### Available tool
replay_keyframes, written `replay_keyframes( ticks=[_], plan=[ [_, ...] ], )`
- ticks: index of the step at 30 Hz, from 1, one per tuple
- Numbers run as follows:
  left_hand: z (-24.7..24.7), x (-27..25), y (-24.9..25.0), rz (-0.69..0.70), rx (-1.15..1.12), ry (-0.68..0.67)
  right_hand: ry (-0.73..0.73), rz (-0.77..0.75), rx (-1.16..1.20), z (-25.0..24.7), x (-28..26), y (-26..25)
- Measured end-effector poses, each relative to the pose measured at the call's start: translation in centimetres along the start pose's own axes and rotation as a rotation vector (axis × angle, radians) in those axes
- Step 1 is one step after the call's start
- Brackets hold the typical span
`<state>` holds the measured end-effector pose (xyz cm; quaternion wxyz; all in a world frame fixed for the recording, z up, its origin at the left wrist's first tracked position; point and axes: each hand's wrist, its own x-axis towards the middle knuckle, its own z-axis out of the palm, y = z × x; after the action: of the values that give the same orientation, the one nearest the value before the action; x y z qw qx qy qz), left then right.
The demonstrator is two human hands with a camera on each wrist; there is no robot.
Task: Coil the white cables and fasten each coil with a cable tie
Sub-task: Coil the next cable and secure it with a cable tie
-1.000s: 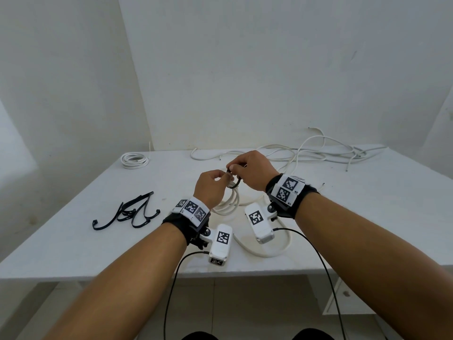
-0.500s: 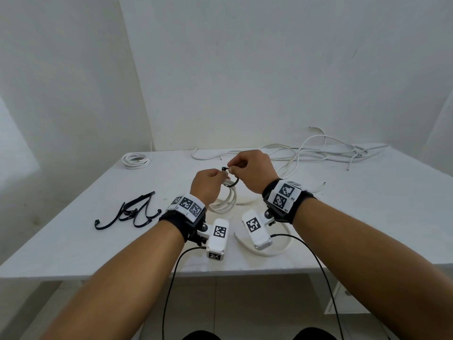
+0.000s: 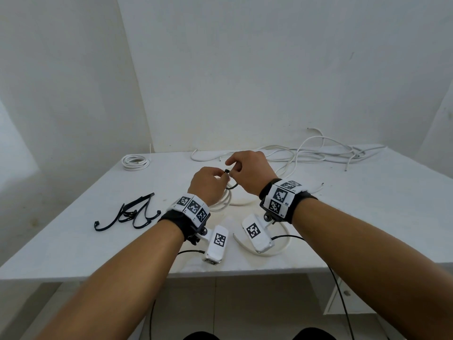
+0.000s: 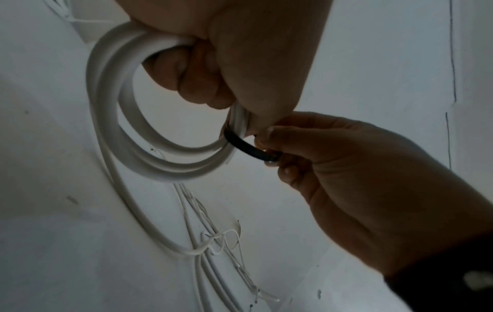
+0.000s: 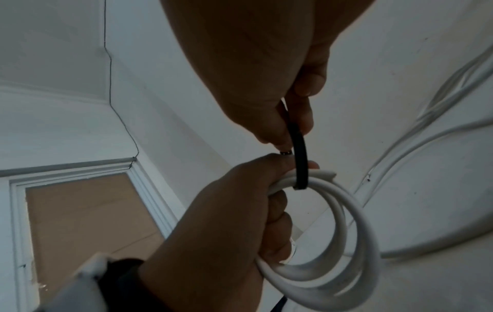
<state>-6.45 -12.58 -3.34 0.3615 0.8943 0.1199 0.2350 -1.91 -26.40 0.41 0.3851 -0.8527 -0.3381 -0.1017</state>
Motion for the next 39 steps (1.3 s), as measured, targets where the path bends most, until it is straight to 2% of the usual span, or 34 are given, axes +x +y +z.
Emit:
replay_keyframes(
  ticks=[2, 4, 6, 9, 14, 16, 19, 21, 26, 29, 33, 38, 39],
  plan=[
    [0.3, -0.1, -0.1, 0.036, 0.104, -0.006, -0.012, 0.033, 0.009, -0.2, 0.2, 0.1],
    [0.5, -0.3, -0.1, 0.054, 0.107, -0.003, -0.004, 0.09, 0.058, -0.4, 0.4, 0.4],
    [0.1, -0.3, -0.3, 0.046, -0.012, 0.016, -0.008, 0.162, 0.147, -0.4, 0.3, 0.5],
    [-0.6, 0.0, -0.4, 0.035, -0.159, 0.053, -0.089, 0.273, 0.324, -0.4, 0.1, 0.5],
    [-0.6, -1.1, 0.2, 0.112, -0.279, -0.014, -0.102, 0.32, 0.605, -0.7, 0.3, 0.2],
    [-0.9, -1.4, 0.3, 0.131, -0.364, -0.01, -0.144, 0.32, 0.615, -1.1, 0.4, -0.1],
    [-1.0, -1.4, 0.3, 0.084, -0.496, -0.045, -0.193, 0.332, 0.454, -1.5, 0.6, -0.3],
    [-0.9, -1.4, 0.4, 0.044, -0.566, -0.078, -0.209, 0.362, 0.466, -1.4, 0.6, -0.3],
    [-0.9, -1.6, 1.0, 0.01, -0.655, -0.126, -0.16, 0.343, 0.534, -1.4, 0.9, 0.0],
    [-0.7, -2.4, 1.2, -0.009, -0.739, -0.141, -0.096, 0.433, 0.627, -1.5, 1.7, 0.1],
    [-0.6, -3.2, 1.2, -0.064, -0.874, -0.147, -0.073, 0.452, 0.661, -2.0, 2.3, -0.3],
    [-1.2, -3.1, 0.9, -0.124, -0.926, -0.159, 0.079, 0.484, 0.795, -0.8, 2.0, -0.7],
    [-1.3, -3.1, 1.0, -0.136, -0.933, -0.164, 0.074, 0.492, 0.824, -0.6, 2.0, -0.9]
  ],
)
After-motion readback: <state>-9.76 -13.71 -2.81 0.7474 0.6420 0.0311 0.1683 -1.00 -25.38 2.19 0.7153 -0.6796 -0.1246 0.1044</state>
